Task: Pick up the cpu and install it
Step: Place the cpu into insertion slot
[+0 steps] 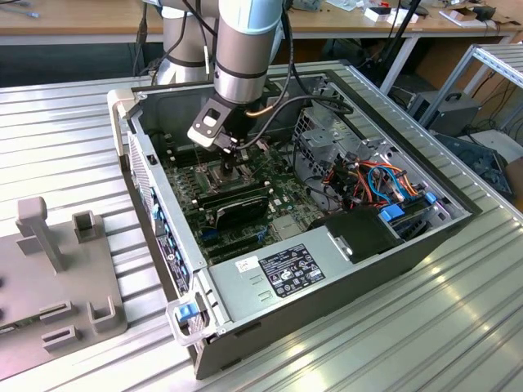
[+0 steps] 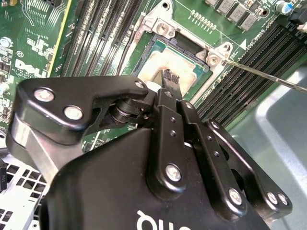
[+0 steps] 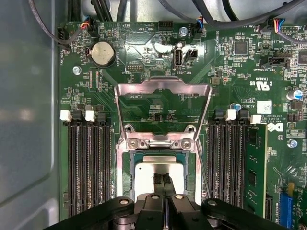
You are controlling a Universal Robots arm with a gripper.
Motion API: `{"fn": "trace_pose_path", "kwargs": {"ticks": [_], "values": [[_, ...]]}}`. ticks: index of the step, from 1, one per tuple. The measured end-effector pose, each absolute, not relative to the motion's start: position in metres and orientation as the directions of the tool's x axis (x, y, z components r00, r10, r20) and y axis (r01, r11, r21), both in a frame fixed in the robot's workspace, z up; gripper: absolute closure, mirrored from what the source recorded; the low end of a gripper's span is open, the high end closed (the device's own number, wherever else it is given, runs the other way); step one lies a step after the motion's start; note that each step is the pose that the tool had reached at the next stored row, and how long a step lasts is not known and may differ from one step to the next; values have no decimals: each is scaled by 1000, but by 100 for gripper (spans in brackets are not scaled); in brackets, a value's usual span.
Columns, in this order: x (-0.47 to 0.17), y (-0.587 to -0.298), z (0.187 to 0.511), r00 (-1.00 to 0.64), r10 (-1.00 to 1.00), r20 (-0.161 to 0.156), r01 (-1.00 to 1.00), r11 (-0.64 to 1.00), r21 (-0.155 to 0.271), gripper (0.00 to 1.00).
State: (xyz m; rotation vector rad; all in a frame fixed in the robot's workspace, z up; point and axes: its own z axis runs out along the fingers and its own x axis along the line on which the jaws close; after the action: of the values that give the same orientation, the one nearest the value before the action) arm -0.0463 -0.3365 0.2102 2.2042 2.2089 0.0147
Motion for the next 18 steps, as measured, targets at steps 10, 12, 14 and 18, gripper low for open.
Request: {"fn": "trace_pose_path", "kwargs": {"ticks": [10,12,14,18], "values": [[-46,-336,208,-2,1000,-8,1000,2,22,89],[-46,-336,207,-2,1000,-8,1000,2,22,89],[-46,-336,206,-2,1000,-8,1000,2,22,89],[-46,-336,206,-2,1000,-8,1000,2,22,89]]}}
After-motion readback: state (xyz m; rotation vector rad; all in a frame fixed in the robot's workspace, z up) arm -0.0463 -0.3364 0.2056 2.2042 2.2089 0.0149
